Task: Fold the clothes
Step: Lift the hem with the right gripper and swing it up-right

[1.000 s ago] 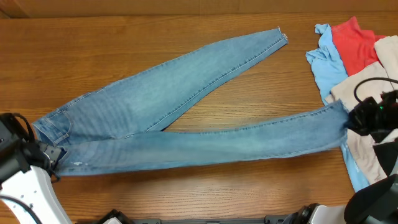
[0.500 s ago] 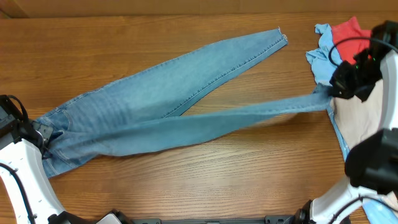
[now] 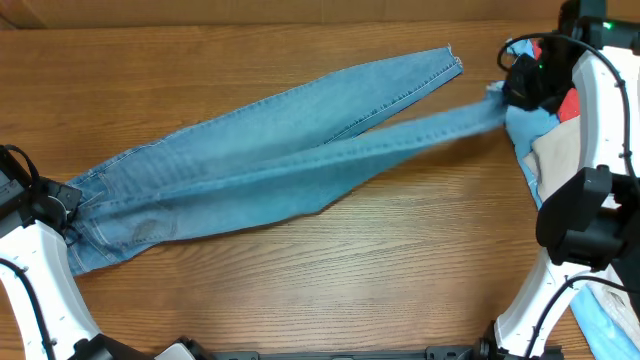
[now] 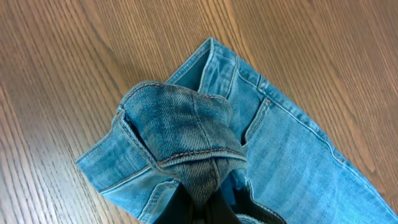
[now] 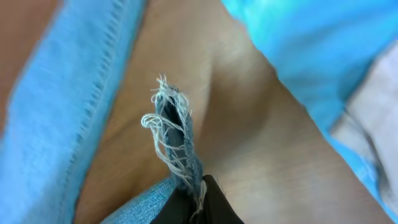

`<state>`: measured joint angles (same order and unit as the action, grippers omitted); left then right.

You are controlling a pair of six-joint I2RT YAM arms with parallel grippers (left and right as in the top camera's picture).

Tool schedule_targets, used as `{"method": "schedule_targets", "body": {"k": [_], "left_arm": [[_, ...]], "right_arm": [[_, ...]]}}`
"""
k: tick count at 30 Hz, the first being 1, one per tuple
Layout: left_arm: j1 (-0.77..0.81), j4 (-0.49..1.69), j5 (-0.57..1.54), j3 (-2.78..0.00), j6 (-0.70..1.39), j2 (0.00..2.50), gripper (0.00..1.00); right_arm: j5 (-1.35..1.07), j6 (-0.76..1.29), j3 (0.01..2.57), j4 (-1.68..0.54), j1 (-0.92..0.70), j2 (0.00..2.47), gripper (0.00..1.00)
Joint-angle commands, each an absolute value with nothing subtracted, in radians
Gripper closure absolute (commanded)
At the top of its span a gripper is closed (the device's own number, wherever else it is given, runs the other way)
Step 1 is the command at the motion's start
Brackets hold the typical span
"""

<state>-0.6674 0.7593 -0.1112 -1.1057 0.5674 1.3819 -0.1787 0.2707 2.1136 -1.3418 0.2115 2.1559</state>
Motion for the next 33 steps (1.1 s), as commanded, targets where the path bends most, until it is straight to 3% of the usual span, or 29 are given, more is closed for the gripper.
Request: {"method": "schedule_targets", "body": {"k": [1, 13, 33], "left_arm": [[-0.68, 0.733, -0.184, -1.114, 0.558, 1.386, 0.96], [-0.681, 0.886, -0.237, -1.114, 0.566, 1.386, 0.96], [-0.68, 0.697, -0.093, -1.114, 0.715, 1.386, 0.96]], "right_arm": [[-0.105, 0.311, 2.156, -1.257, 0.218, 2.155, 0.94], [-0.105, 0.368, 2.156, -1.044, 0.206, 2.161, 0.95], [-0.015, 0.341, 2.156, -0.891, 0.172, 2.299, 0.96]]}}
